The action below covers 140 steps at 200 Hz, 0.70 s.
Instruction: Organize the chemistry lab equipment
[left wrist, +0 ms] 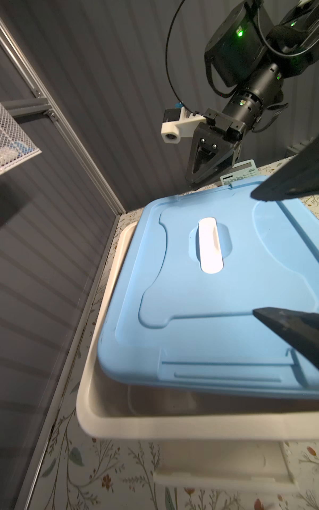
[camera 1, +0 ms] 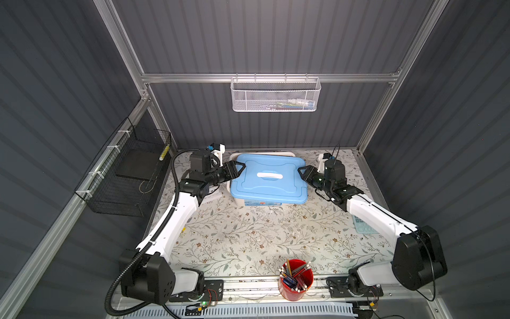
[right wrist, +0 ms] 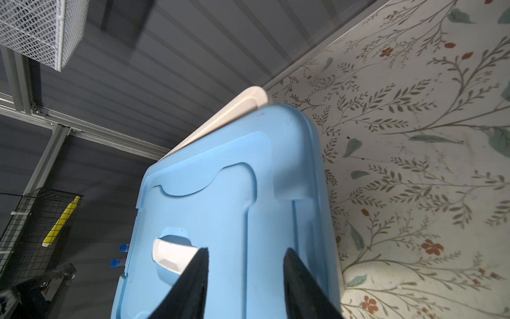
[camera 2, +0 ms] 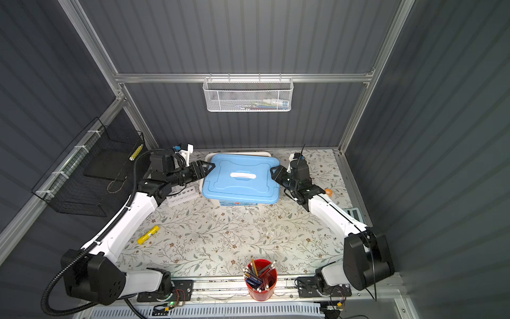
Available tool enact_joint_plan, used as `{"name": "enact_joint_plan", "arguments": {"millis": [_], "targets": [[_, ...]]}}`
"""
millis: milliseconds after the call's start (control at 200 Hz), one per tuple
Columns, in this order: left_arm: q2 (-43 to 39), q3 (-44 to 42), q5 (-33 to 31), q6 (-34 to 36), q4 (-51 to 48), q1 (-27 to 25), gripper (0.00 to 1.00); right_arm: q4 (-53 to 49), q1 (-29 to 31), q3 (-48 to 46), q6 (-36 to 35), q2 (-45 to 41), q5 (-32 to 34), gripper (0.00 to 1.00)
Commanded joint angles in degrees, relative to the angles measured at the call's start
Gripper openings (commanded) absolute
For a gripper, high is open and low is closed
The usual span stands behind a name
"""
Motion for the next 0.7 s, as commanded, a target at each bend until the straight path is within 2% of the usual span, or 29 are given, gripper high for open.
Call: {"name": "enact_joint_plan", "arguments": {"millis": [0, 295, 455, 525, 695], "targets": [[1.3, 1.6, -0.5, 2.2, -3.3, 1.1, 0.63, -3.5, 0.0, 2.2, -2.0, 1.7, -1.2, 0.44], [3.4, 1.9, -1.0, 3.6, -4.7, 3.0, 0.64, -8.8, 0.0, 6.5, -4.5, 3.1, -0.7, 0.42], [5.8, 4.2, -0.9, 5.0, -6.1, 4.1, 0.66, -14.3, -0.1, 11.6, -9.4, 1.4, 3.0, 0.47], [7.5, 5.5, -0.4, 5.7, -6.7, 4.5, 0.67, -18.2, -0.1, 15.5, -12.2, 1.8, 3.7, 0.52], [12.6, 8.1, 2.4, 7.1, -7.0, 4.5, 0.69, -27.2, -0.1, 22.3, -17.9, 2.8, 5.7, 0.59]]}}
